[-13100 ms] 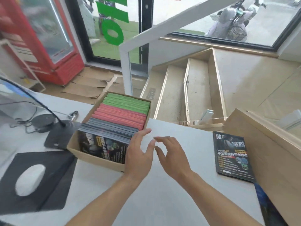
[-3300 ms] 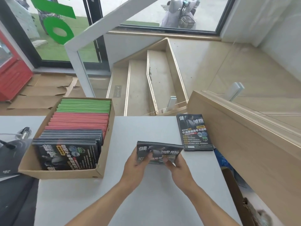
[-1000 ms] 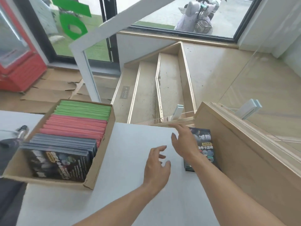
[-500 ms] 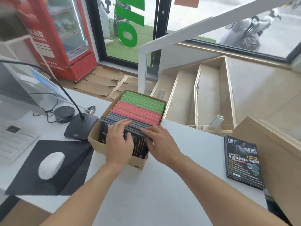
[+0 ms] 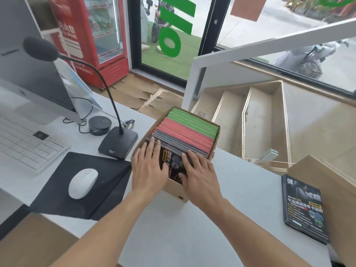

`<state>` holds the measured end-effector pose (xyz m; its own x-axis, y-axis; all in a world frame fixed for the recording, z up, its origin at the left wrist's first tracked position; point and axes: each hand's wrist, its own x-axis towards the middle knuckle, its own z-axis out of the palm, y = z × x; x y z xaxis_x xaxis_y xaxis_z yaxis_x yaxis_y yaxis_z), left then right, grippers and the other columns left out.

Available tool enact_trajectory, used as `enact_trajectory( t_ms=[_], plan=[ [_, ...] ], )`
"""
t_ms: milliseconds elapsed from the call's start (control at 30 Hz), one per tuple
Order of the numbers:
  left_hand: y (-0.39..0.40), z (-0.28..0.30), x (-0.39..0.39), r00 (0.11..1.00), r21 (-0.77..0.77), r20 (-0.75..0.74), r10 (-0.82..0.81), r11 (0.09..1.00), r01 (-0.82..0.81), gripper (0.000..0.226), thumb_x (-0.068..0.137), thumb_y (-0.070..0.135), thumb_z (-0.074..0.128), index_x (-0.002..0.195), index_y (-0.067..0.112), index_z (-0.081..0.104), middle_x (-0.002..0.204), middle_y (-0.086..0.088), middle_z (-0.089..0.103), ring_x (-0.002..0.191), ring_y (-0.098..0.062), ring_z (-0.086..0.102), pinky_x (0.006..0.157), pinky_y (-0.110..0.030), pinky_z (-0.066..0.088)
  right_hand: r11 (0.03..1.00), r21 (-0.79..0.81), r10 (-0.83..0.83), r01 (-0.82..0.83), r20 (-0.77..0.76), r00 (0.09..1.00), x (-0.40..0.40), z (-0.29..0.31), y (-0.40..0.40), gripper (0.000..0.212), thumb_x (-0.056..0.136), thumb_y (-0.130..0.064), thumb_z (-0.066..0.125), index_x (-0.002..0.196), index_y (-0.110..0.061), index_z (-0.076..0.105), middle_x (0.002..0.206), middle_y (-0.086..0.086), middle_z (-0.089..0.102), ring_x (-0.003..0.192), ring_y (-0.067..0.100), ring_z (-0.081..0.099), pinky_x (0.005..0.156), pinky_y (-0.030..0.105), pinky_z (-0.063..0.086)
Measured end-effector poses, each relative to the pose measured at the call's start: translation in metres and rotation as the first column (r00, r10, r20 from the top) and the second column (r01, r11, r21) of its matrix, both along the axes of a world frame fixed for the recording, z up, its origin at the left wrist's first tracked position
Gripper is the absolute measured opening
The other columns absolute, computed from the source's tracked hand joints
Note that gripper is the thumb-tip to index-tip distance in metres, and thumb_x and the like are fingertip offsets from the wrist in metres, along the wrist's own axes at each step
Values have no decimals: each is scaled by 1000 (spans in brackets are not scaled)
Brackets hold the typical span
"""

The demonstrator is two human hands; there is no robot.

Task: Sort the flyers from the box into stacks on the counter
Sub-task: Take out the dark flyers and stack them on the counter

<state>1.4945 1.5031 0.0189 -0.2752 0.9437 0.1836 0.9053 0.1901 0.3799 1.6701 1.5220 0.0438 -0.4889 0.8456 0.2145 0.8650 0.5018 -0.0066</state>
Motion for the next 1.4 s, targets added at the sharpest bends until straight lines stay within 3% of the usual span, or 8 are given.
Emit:
enact_trajectory(
  t_ms=[200, 367, 500, 667, 767, 967, 1167, 1400],
  plan=[
    [1, -1, 0, 1000, 13, 21, 1, 1000, -1, 74, 91, 44, 40, 159, 19, 23, 169, -3, 18, 154, -23, 19, 125, -47, 17, 999, -33, -22, 22, -1, 1000, -1, -1, -7, 57, 100, -37, 51, 153, -18, 42, 160, 7, 39, 148, 29, 33, 121, 47, 29],
    [0, -2, 0, 1000, 46, 31, 4, 999, -5, 71, 91, 38, 51, 155, 16, 31, 167, -4, 24, 151, -23, 24, 124, -46, 19, 998, 24, 61, -58, -125, 990, -9, 4, -11, 43, 88, -12, 68, 130, -20, 63, 123, 0, 64, 113, 25, 58, 95, 37, 48],
    [-1, -3, 0, 998, 81, 57, 7, 997, -12, 70, 88, 31, 57, 152, 15, 33, 164, -5, 28, 150, -25, 27, 124, -46, 19, 959, -283, -61, -13, -250, 966, -24, 17, -18, 39, 100, -13, 49, 136, -25, 45, 109, -4, 68, 92, 23, 65, 68, 33, 43],
    [-2, -2, -2, 995, 115, 94, -35, 993, 24, 73, 90, 35, 52, 157, 18, 28, 167, -3, 21, 152, -23, 22, 125, -45, 15, 912, -397, -183, 102, -171, 968, -27, 30, -11, 47, 99, -11, 45, 140, -34, 45, 105, 2, 74, 90, 30, 67, 76, 40, 54],
    [-4, 0, -4, 952, 179, 301, -50, 984, -5, 91, 93, 34, 66, 162, 23, 7, 171, 0, 0, 156, -19, 7, 127, -45, 10, 901, -419, -283, 114, -365, 887, -12, 43, -10, 42, 102, -12, 46, 136, -36, 54, 104, -6, 72, 91, 22, 66, 75, 35, 55],
    [-11, 42, 18, 526, 120, 851, -1, 974, -192, 87, 88, 52, 72, 157, 32, 23, 159, 8, 37, 143, -7, 33, 115, -34, 32, 805, -585, -565, -96, -807, 171, 45, 77, -15, 28, 105, -10, 53, 116, -32, 64, 99, -7, 76, 93, 14, 73, 66, 33, 62],
    [-14, 94, 79, -182, 36, 983, -11, 990, 135, 29, 94, 41, 60, 111, 19, 69, 99, -4, 77, 90, -20, 72, 90, -41, 51, 751, -630, -654, -199, -751, -91, 96, 63, -43, 27, 102, -6, 54, 123, -21, 62, 108, 6, 77, 93, 21, 73, 71, 36, 59],
    [-16, 66, 150, 226, -19, 973, -53, 953, 304, 21, 96, 25, 69, 96, 44, 77, 99, 5, 79, 102, -23, 73, 96, -46, 55, 795, -603, -596, -60, -797, 100, 164, 43, -72, 20, 95, 9, 58, 103, -10, 59, 102, 6, 75, 97, 22, 70, 78, 27, 55]
  ],
)
